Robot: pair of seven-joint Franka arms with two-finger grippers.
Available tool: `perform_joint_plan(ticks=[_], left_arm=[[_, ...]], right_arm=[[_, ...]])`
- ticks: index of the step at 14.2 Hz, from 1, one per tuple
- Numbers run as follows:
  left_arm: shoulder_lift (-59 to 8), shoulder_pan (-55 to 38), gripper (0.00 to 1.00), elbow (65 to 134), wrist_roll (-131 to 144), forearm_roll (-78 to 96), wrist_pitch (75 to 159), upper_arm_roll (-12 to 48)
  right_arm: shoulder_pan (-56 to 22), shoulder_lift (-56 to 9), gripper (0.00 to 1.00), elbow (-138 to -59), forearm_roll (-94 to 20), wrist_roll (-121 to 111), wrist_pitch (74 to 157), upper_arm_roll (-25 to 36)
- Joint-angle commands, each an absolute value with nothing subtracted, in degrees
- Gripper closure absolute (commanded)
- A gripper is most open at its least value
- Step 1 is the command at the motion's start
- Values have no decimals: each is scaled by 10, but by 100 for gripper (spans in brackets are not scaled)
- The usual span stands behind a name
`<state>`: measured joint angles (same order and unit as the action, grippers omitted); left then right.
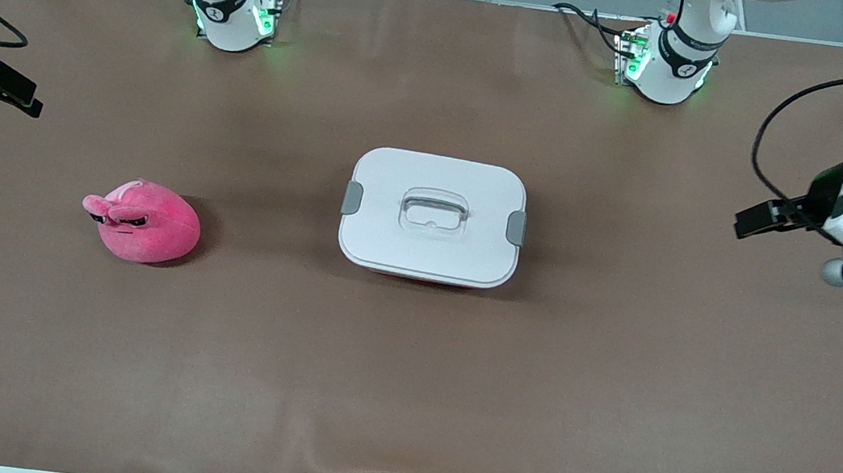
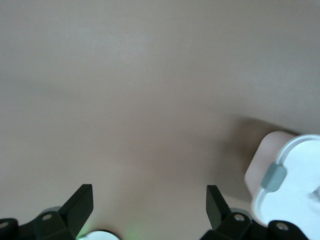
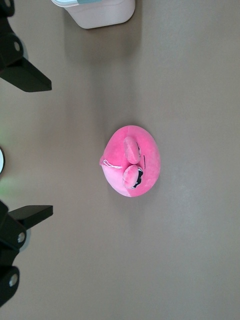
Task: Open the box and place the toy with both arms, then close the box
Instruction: 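Move the left gripper toward the white box lid handle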
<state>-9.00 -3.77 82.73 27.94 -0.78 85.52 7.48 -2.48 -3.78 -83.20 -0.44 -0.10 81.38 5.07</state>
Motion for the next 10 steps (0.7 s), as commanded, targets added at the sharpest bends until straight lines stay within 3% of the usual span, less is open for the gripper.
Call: perform_joint_plan(ticks=[1,10], left_arm=[[-109,-65,0,817,359,-1,867,70],[-156,-124,0,815,579,40,931,74]], right_arm=[[-27,-30,0,-837,10,-4,809,53],[-29,-33,0,-835,11,-3,810,54]])
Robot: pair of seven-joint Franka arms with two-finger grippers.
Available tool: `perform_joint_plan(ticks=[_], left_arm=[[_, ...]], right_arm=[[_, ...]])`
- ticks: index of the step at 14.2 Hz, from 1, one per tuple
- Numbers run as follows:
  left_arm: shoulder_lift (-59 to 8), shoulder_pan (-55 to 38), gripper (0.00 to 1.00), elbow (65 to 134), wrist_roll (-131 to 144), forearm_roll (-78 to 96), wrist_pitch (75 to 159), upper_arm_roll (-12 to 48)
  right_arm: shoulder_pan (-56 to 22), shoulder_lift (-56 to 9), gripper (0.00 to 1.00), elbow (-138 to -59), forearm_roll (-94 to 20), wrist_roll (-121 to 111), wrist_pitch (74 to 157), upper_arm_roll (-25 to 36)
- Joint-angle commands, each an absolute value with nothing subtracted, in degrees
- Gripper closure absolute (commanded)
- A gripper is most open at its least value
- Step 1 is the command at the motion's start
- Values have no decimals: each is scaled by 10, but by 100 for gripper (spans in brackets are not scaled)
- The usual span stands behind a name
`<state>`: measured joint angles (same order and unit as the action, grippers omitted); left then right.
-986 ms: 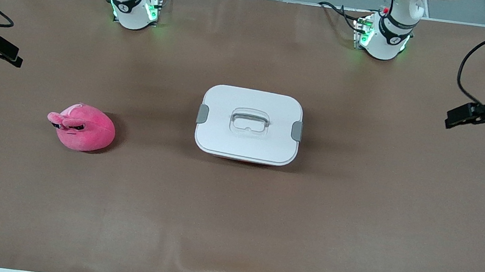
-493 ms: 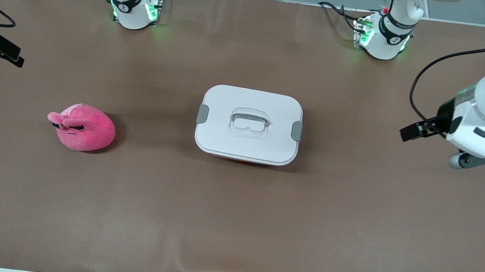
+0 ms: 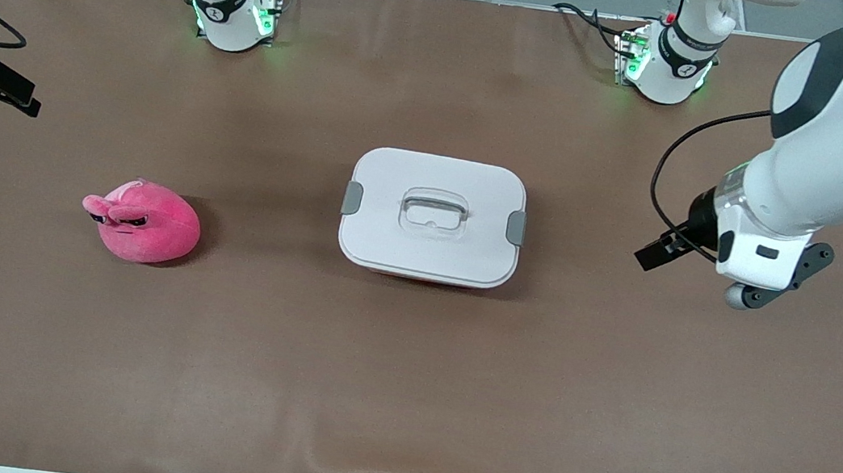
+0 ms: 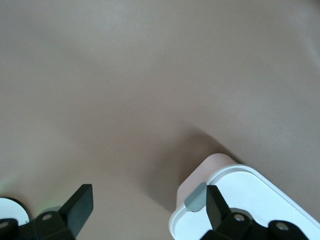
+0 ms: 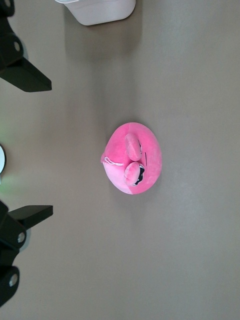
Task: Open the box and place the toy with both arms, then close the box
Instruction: 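Move the left gripper toward the white box lid handle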
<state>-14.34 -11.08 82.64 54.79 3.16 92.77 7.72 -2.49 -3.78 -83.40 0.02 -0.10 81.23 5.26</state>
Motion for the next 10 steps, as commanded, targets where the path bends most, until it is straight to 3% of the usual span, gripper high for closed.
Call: perform_joint_plan(ticks=[1,10], left_arm=[[-163,-136,0,810,606,40,934,73],[-221,-222,0,792,910,47,1007,75]], right_arm=[[-31,-34,0,-835,11,-3,810,54],[-43,-38,0,-832,11,-2,809,53]])
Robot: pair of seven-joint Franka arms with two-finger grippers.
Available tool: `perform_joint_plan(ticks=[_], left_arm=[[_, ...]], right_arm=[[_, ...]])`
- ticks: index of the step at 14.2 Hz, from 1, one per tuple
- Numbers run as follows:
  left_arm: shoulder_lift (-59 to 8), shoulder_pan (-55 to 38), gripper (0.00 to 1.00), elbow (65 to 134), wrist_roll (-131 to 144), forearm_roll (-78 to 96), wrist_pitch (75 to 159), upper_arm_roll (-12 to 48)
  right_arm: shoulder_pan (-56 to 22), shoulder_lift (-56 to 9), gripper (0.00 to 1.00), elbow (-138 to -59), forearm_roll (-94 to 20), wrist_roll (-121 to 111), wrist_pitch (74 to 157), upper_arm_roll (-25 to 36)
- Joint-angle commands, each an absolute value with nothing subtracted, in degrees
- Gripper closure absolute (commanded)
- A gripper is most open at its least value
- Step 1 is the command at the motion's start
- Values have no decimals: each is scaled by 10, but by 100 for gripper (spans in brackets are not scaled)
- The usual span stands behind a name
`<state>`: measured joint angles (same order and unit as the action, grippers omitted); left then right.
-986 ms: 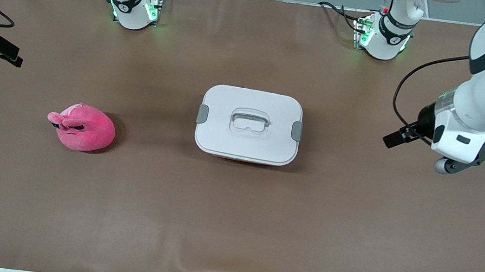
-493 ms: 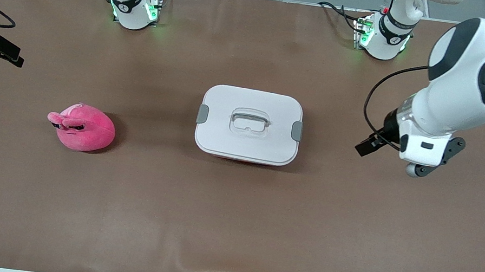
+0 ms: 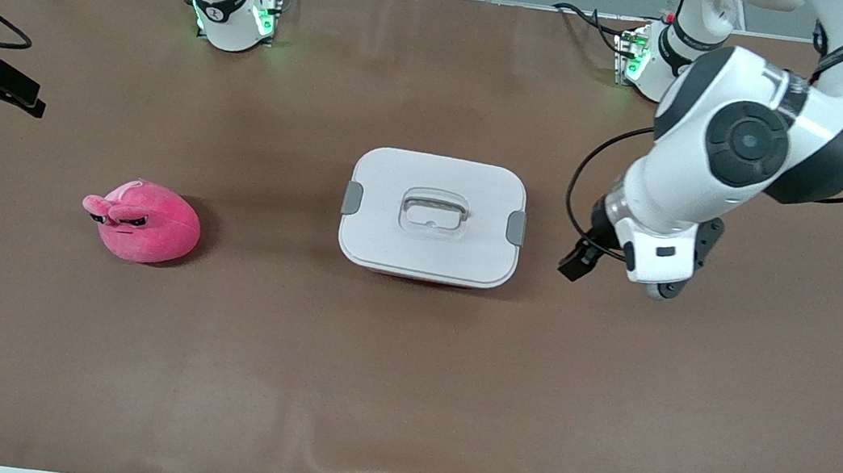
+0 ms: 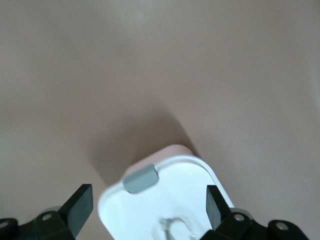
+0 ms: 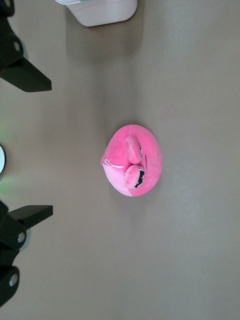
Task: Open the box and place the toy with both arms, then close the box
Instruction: 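Move the left gripper toward the white box lid handle, then grasp the lid handle with the left gripper while the right gripper reaches the pink toy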
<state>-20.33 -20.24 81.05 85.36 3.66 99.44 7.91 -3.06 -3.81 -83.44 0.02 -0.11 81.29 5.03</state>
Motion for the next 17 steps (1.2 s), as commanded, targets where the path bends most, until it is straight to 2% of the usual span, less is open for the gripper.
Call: perform_joint_plan(ticks=[1,6,8,14,17], left_arm=[[-224,-233,0,793,939,47,1018,75],[-253,-286,0,793,1082,48,1082,75],[-268,-307,0,793,1125,47,1112,74],[-322,-362,0,793,1261,47,1164,73],[-318,-362,0,794,1302,60,1165,73]], right_arm=[[-40,-37,0,-831,12,-2,810,54],[-50,-37,0,-832,10,-8,788,52],[-51,-52,0,-832,11,-128,762,54],[-47,-91,0,-839,6,-214,766,53],[-47,-116,0,-850,-1,-260,796,53]])
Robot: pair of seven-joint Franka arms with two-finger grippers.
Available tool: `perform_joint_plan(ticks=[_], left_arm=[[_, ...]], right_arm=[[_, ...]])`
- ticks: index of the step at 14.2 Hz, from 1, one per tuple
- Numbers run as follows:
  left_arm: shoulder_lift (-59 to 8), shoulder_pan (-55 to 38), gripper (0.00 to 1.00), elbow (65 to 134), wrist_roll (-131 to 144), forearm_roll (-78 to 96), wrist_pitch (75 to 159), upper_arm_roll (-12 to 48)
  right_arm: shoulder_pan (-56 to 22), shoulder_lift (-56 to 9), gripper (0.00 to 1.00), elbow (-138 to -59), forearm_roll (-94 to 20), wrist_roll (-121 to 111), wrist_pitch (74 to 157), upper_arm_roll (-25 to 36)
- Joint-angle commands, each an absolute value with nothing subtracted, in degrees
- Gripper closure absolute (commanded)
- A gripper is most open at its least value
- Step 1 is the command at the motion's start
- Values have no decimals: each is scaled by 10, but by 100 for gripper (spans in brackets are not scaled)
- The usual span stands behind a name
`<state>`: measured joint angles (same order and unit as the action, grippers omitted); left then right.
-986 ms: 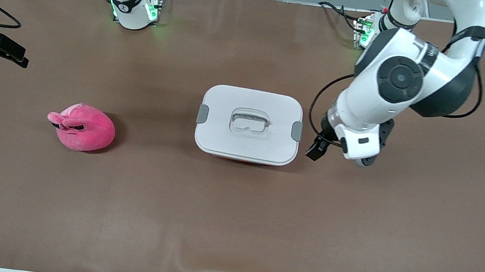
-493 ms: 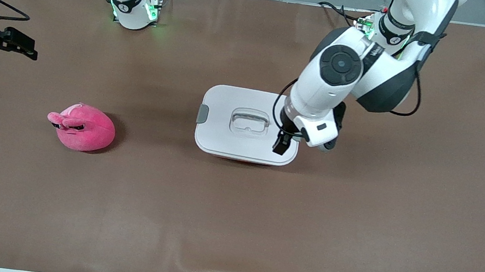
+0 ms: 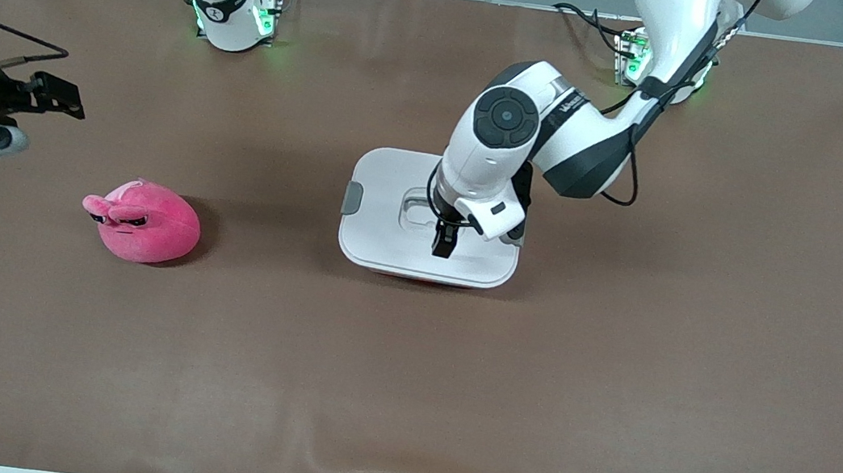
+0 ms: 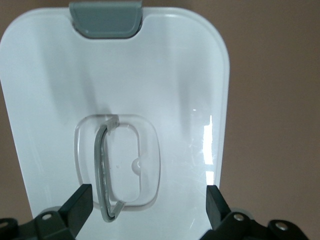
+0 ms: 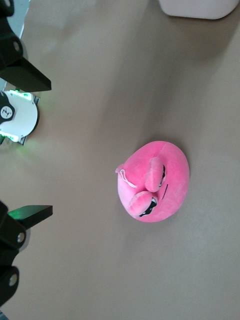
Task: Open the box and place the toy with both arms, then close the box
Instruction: 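Grasp the lid handle with the left gripper while the right gripper reaches the pink toy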
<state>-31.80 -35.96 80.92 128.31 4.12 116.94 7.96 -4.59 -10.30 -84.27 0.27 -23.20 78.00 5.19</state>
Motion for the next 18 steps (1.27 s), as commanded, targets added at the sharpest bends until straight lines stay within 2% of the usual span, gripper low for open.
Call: perform_joint_plan(ticks=[1,7,10,11,13,15,18], left_arm=[[-320,-364,0,796,1309,68,1165,75],[-341,-411,0,819,1362,18,1165,71],[-327,-410,0,854,1362,17,1165,71],[-318,-409,0,867,1360,17,1165,71],[-309,-405,0,884,1354,16,1164,70],[-308,-403,14,883,1354,-4,1165,72],[-295,-403,18,880,1354,-4,1161,74]], right_arm=[[-48,-116,0,-874,-8,-285,828,53],[-47,-102,0,-1046,-12,-453,1030,53],[-44,-88,0,-1134,-11,-543,1158,54],[-47,-90,0,-1142,-9,-581,1184,54],[-50,-98,0,-1143,0,-611,1195,54],[-61,-103,0,-1143,21,-640,1200,54],[-68,-107,0,-1166,25,-699,1229,54]])
